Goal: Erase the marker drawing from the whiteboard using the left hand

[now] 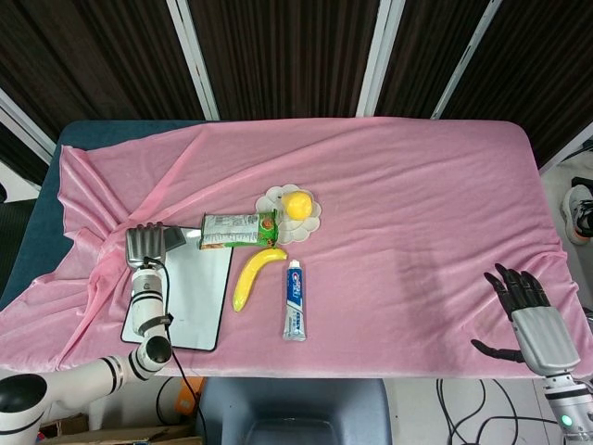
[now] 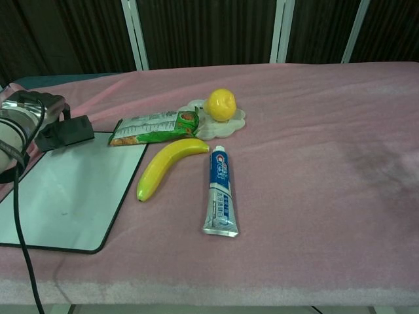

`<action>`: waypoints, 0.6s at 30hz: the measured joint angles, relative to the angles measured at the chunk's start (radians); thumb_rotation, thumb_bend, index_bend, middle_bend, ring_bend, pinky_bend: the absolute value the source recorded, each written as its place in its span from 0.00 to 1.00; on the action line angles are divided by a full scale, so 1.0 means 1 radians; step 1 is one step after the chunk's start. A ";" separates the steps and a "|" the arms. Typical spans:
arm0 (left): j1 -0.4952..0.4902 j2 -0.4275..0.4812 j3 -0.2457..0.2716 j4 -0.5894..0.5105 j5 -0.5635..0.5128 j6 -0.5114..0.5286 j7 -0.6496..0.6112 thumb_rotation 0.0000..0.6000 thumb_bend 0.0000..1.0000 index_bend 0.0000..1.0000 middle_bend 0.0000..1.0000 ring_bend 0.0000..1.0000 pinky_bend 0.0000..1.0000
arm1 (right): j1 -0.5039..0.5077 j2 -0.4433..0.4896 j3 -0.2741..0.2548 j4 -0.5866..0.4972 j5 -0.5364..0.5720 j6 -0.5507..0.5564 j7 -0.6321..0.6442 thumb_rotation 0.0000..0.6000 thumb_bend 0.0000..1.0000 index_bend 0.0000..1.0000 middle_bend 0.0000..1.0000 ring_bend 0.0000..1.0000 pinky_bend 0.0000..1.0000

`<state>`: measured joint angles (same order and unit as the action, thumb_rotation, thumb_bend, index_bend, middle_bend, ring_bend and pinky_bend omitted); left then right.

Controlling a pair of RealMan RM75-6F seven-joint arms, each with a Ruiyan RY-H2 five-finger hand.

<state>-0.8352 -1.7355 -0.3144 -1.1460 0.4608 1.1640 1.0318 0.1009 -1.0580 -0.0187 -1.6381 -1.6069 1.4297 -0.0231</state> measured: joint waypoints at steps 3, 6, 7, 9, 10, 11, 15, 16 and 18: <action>0.015 0.037 -0.002 -0.070 0.021 0.037 -0.012 1.00 0.76 0.65 0.81 0.68 0.61 | 0.002 -0.002 0.000 -0.001 0.001 -0.006 -0.007 1.00 0.22 0.00 0.00 0.00 0.00; 0.039 0.094 -0.003 -0.158 0.032 0.084 -0.018 1.00 0.75 0.65 0.81 0.67 0.61 | 0.004 -0.006 -0.002 -0.002 0.000 -0.012 -0.020 1.00 0.22 0.00 0.00 0.00 0.00; 0.048 0.115 -0.002 -0.181 0.033 0.097 -0.019 1.00 0.75 0.65 0.80 0.67 0.61 | 0.004 -0.008 -0.004 -0.003 -0.001 -0.013 -0.025 1.00 0.22 0.00 0.00 0.00 0.00; 0.076 0.161 0.001 -0.212 0.035 0.120 -0.028 1.00 0.73 0.64 0.79 0.67 0.61 | 0.005 -0.011 -0.005 -0.004 -0.003 -0.016 -0.033 1.00 0.22 0.00 0.00 0.00 0.00; 0.089 0.175 0.002 -0.214 0.035 0.124 -0.036 1.00 0.72 0.64 0.77 0.67 0.60 | 0.006 -0.013 -0.007 -0.005 -0.005 -0.017 -0.038 1.00 0.22 0.00 0.00 0.00 0.00; 0.101 0.185 0.004 -0.211 0.034 0.124 -0.047 1.00 0.70 0.63 0.76 0.67 0.60 | 0.006 -0.014 -0.008 -0.006 -0.007 -0.018 -0.041 1.00 0.22 0.00 0.00 0.00 0.00; 0.135 0.204 0.008 -0.157 0.011 0.075 -0.099 1.00 0.64 0.57 0.69 0.63 0.58 | 0.007 -0.020 -0.010 -0.007 -0.012 -0.021 -0.050 1.00 0.22 0.00 0.00 0.00 0.00; 0.141 0.207 0.009 -0.145 0.003 0.055 -0.109 1.00 0.61 0.56 0.68 0.62 0.57 | 0.008 -0.022 -0.010 -0.007 -0.011 -0.022 -0.052 1.00 0.22 0.00 0.00 0.00 0.00; 0.154 0.215 0.012 -0.123 -0.013 0.001 -0.135 1.00 0.55 0.52 0.64 0.59 0.55 | 0.010 -0.025 -0.010 -0.008 -0.010 -0.027 -0.056 1.00 0.22 0.00 0.00 0.00 0.00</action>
<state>-0.6811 -1.5210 -0.3025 -1.2690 0.4475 1.1650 0.8966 0.1113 -1.0826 -0.0282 -1.6459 -1.6169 1.4025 -0.0790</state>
